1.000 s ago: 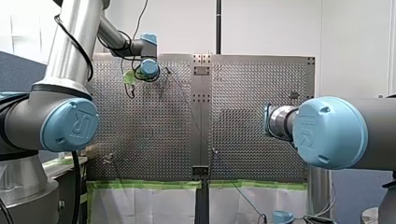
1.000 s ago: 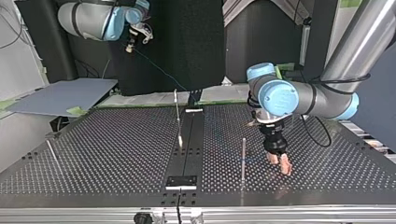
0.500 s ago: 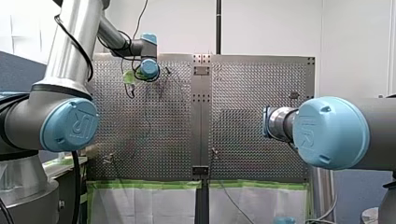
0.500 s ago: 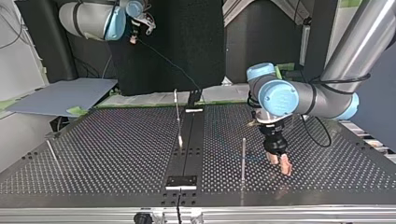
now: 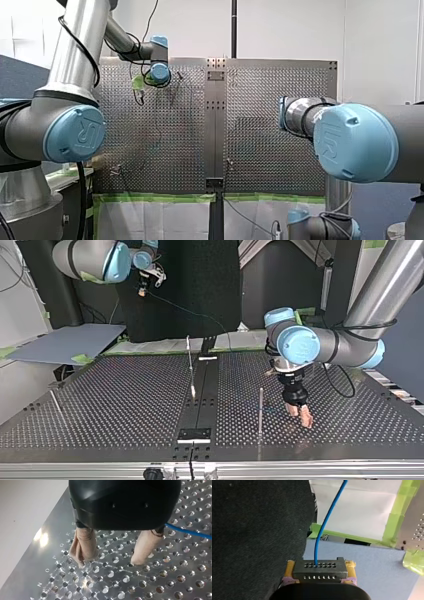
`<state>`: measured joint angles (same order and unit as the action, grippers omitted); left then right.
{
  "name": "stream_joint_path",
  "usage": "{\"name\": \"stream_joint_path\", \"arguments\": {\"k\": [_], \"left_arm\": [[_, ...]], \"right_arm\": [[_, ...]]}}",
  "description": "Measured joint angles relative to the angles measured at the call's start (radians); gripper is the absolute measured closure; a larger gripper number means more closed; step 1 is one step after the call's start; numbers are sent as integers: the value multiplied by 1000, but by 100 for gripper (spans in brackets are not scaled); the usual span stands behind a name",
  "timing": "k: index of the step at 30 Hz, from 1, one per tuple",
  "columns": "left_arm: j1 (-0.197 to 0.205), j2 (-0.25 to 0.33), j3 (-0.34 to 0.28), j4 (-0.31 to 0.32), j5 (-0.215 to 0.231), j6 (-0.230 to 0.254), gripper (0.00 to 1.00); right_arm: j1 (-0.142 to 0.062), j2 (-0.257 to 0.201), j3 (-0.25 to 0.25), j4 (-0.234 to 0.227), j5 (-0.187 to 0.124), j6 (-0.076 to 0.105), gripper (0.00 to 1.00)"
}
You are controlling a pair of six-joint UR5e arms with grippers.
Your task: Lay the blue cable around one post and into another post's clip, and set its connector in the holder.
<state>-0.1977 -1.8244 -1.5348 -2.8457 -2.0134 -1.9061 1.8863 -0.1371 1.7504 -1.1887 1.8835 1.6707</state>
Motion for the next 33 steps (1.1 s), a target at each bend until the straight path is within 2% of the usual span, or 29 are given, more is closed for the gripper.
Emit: {"name": "stream_joint_path", "arguments": {"k": [6,10,13,16,20,25,29,33], "left_arm": [[3,0,0,0,0,1,0],[4,0,0,0,0,2,0],[5,0,0,-1,0,2,0],[5,0,0,-1,0,0,0],[7,0,0,-1,2,-2,0],[7,0,0,-1,6,-2,0],[7,0,0,-1,7,-2,0],[8,0,0,0,10,-2,0]], "right_arm": [[10,-59,23,59,3,7,100],[15,-101,59,75,13,24,100],[14,-130,87,60,23,36,100],[8,-161,118,34,29,55,100],[-5,-204,161,-8,22,86,100],[-13,-248,174,-29,3,88,100],[-9,-285,147,-4,-11,75,100],[-6,-324,118,34,-19,71,100]]}}
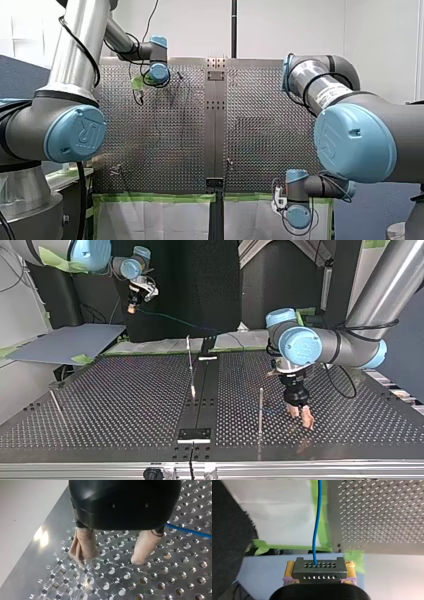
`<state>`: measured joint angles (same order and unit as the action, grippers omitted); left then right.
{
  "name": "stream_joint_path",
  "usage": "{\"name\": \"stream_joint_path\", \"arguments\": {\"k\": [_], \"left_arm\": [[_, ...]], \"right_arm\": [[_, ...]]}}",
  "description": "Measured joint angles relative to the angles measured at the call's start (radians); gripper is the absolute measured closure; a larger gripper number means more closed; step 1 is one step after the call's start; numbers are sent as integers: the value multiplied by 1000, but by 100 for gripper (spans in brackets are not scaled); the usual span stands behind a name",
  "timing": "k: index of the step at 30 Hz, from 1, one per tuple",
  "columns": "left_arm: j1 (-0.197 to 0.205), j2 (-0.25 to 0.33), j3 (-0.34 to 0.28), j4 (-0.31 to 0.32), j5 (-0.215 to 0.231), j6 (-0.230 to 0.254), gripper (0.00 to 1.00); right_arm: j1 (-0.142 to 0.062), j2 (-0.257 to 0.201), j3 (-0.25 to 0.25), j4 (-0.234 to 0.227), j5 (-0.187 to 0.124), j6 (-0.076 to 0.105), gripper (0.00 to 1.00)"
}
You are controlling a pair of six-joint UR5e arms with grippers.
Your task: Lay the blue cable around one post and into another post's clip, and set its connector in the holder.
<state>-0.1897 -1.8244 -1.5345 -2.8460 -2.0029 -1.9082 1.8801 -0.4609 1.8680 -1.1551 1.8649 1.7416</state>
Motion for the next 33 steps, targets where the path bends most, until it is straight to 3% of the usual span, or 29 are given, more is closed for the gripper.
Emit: {"name": "stream_joint_path", "arguments": {"k": [8,14,19,27,33], "left_arm": [[0,0,0,-1,3,2,0],[0,0,0,-3,3,3,0],[0,0,0,-3,1,4,0],[0,0,0,-1,0,5,0],[1,0,0,0,0,6,0]], "right_arm": [[4,-81,-14,56,-17,-12,100],[12,-143,-17,75,12,-28,100],[17,-192,-10,75,16,-33,100],[33,-272,6,61,11,-62,100],[51,-287,19,48,2,-79,100]]}}
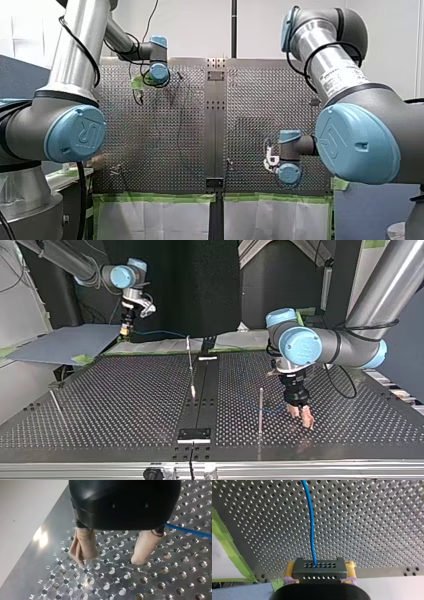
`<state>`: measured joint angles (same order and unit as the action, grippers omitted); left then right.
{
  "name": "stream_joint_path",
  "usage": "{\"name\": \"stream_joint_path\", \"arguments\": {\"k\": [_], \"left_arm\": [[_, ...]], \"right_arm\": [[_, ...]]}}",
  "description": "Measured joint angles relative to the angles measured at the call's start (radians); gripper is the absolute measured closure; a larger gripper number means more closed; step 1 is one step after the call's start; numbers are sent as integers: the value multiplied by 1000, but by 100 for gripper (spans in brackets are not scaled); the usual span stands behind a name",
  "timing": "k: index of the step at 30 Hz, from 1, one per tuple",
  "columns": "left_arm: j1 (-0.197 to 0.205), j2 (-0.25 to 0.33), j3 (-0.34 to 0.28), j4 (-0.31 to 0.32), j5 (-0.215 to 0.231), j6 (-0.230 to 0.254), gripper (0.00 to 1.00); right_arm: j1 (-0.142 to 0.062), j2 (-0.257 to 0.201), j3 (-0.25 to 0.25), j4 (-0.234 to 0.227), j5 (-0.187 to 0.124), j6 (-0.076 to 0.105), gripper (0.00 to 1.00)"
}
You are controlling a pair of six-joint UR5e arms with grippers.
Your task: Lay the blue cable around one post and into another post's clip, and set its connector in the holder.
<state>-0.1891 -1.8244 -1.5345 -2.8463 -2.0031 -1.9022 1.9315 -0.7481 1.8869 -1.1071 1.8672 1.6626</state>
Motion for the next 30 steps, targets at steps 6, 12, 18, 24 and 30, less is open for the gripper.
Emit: {"name": "stream_joint_path", "arguments": {"k": [6,12,18,24,30], "left_arm": [[1,0,0,-1,0,-2,0],[1,0,1,-2,2,-4,0],[1,0,1,-5,2,-2,0],[-1,0,1,-7,2,0,0],[-2,0,1,-7,1,2,0]], "right_arm": [[22,44,3,-23,-11,-13,100],[26,102,3,-69,-60,-35,100],[14,134,2,-91,-124,-57,100],[-2,136,-15,-93,-185,-52,100],[-20,137,-25,-93,-243,-53,100]]}}
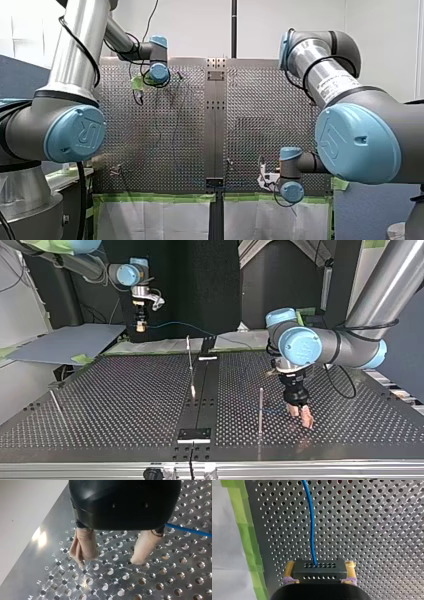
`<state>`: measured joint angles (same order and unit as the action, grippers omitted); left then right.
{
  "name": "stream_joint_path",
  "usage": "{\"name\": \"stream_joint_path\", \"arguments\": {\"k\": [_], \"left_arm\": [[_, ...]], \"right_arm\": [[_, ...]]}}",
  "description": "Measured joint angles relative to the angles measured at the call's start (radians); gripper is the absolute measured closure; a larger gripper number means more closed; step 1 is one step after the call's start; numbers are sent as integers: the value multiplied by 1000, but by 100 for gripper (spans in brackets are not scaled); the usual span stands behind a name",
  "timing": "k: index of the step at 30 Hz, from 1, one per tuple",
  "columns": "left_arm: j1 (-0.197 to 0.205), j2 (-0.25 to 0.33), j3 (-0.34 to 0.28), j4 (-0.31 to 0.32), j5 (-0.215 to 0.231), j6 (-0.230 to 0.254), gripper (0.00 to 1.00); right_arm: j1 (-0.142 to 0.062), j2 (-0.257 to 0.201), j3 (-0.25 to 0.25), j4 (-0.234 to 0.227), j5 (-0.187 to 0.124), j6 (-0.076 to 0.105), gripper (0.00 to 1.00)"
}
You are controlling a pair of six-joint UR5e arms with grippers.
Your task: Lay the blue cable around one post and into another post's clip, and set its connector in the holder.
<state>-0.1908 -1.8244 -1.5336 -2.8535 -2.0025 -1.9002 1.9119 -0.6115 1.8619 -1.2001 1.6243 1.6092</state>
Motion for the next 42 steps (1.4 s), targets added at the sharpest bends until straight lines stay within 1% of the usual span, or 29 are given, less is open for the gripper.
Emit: {"name": "stream_joint_path", "arguments": {"k": [5,9,14,17,20,23,26,33,39,42], "left_arm": [[-4,0,0,-4,-4,3,0],[-7,0,4,-23,-9,4,0],[-5,0,24,-64,-19,-1,0],[-4,0,33,-91,-20,-16,0],[-6,1,36,-107,-22,-31,0],[-6,1,36,-118,-19,-51,0],[-1,0,37,-130,-5,-75,0],[7,1,37,-153,62,-145,0],[11,1,37,-158,123,-204,0],[14,1,37,-163,152,-221,0]], "right_arm": [[-17,0,-2,-6,-50,0,100],[-28,0,-5,-10,-86,10,100],[-34,0,-6,-8,-138,14,100],[-35,0,-6,-7,-158,14,100],[-35,0,-6,-2,-164,16,100],[-35,0,-6,2,-164,16,100],[-36,1,-6,5,-162,15,100],[-36,1,-6,7,-161,11,100],[-38,1,-6,8,-160,12,100],[-38,1,-6,9,-160,12,100]]}}
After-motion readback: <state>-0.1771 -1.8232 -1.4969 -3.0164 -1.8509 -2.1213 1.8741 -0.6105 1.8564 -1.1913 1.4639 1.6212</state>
